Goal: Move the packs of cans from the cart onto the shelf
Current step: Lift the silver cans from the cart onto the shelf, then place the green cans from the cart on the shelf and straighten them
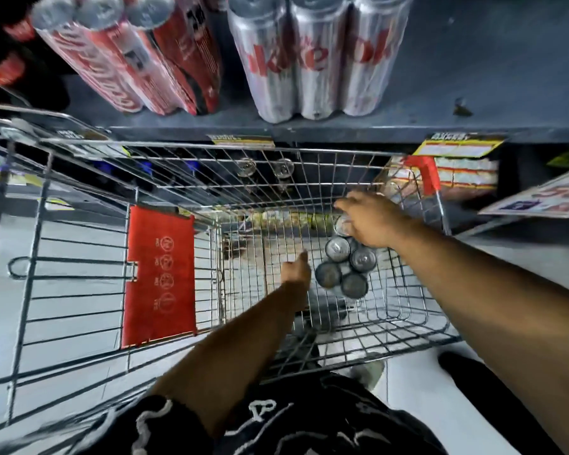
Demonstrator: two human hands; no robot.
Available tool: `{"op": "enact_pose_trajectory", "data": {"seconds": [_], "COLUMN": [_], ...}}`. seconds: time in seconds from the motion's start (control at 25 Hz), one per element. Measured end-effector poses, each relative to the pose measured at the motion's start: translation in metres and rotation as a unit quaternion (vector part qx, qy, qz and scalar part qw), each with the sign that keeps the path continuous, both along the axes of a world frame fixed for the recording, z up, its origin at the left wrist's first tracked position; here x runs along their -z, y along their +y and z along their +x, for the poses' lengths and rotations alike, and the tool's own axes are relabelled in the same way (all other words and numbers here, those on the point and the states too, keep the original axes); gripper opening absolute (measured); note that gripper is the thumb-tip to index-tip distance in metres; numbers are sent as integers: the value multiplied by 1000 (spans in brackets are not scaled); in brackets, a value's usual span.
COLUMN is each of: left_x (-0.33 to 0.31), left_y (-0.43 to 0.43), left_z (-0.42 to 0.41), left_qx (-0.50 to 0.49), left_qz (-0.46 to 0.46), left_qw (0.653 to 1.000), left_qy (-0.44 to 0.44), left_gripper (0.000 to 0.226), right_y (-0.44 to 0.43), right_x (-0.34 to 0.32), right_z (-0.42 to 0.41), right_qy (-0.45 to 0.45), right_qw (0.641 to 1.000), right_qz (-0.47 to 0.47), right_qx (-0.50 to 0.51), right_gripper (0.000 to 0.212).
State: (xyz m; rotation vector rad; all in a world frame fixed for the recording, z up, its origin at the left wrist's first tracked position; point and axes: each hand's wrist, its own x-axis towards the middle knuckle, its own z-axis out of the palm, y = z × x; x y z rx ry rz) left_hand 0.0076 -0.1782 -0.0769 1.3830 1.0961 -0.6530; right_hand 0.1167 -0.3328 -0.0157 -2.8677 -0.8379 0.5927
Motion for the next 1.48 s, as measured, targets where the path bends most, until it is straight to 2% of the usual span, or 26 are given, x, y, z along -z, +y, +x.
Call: {"op": "enact_pose_trajectory", "data": {"seconds": [0.12,0.2,0.32,0.4,0.56,0.68,0.8,0.88,0.96,1.04,1.16,1.24,1.36,1.48], "left_x": [9,20,31,33,28,19,-4,-25,-51,-87,-156,-199,-249,-281], "left_y": [-20,-31,-39,-40,-19,17,50,68,82,89,85,74,58,34], "left_z": [-8,-9,-9,-8,3,15,19,18,19,20,28,36,50,64], "left_qx": [-30,-45,-17,-17,-36,-12,23,19,14,10,33,34,40,57], "left_qz": [-107,-103,-94,-81,27,48,44,53,78,86,72,67,74,61], "left_qw": [993,991,992,993,997,998,999,998,993,982,962,941,906,886], "left_qy": [45,68,80,89,63,29,1,-33,-92,-165,-262,-331,-416,-457], "left_gripper": [48,40,34,36,24,26,38,32,16,14,10,12,19,26], "right_y": [-3,-6,-14,-20,-26,-19,-3,8,13,13,6,-3,-20,-44], "right_x": [39,56,64,66,67,67,59,44,21,-13,-69,-109,-164,-204], "right_z": [1,-1,-3,-4,-17,-36,-56,-60,-55,-49,-35,-26,-19,-17], "right_qy": [133,202,168,189,220,207,212,179,149,106,40,10,-1,-11], "right_qw": [976,956,961,950,937,904,863,862,857,841,776,745,709,666], "right_qz": [-61,-50,-23,-3,-2,83,150,171,217,284,411,474,532,579], "right_qx": [160,208,219,248,270,365,434,443,443,448,477,469,463,469], "right_gripper": [73,78,74,79,79,62,65,64,57,33,26,22,20,16]}}
